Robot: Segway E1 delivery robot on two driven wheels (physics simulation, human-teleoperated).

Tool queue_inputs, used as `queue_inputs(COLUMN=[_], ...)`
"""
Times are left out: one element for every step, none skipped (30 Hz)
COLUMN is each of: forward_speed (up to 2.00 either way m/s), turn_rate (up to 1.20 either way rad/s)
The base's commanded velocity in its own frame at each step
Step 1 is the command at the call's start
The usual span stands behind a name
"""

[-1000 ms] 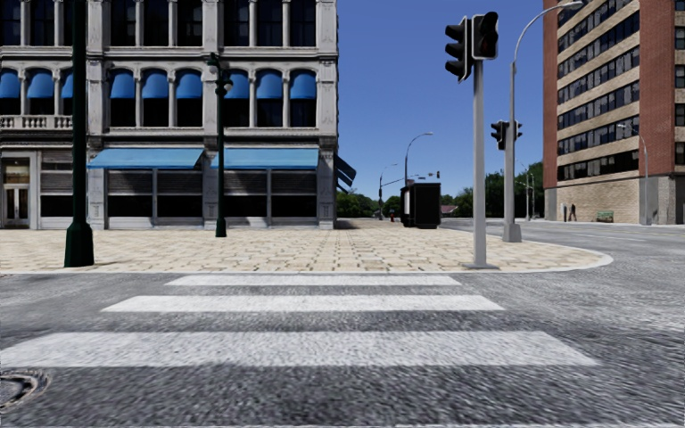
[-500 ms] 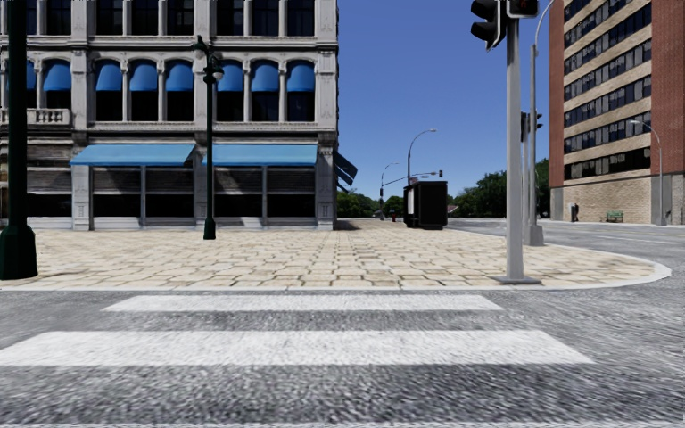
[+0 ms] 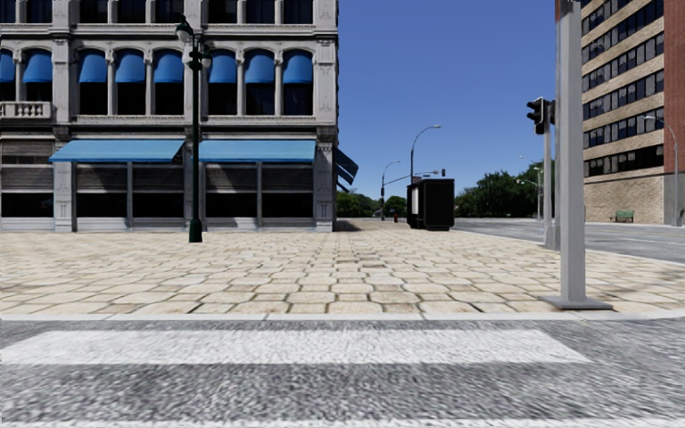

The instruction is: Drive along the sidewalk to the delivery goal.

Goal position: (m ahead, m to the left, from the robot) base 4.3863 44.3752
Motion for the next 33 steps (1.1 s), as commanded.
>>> queue_inputs(forward_speed=[2.0,2.0,2.0,2.0,2.0,2.0,2.0,2.0,2.0,2.0,2.0,2.0,2.0,2.0,2.0,2.0,2.0,2.0,2.0,2.0,2.0,2.0,2.0,2.0,2.0,2.0,2.0,2.0,2.0,2.0,2.0,2.0,2.0], turn_rate=[0.0,0.0,0.0,0.0,0.0,0.0,0.0,0.0,0.0,0.0,0.0,0.0,0.0,0.0,0.0,0.0,0.0,0.0,0.0,0.0,0.0,0.0,0.0,0.0,0.0,0.0,0.0,0.0,0.0,0.0,0.0,0.0,0.0])
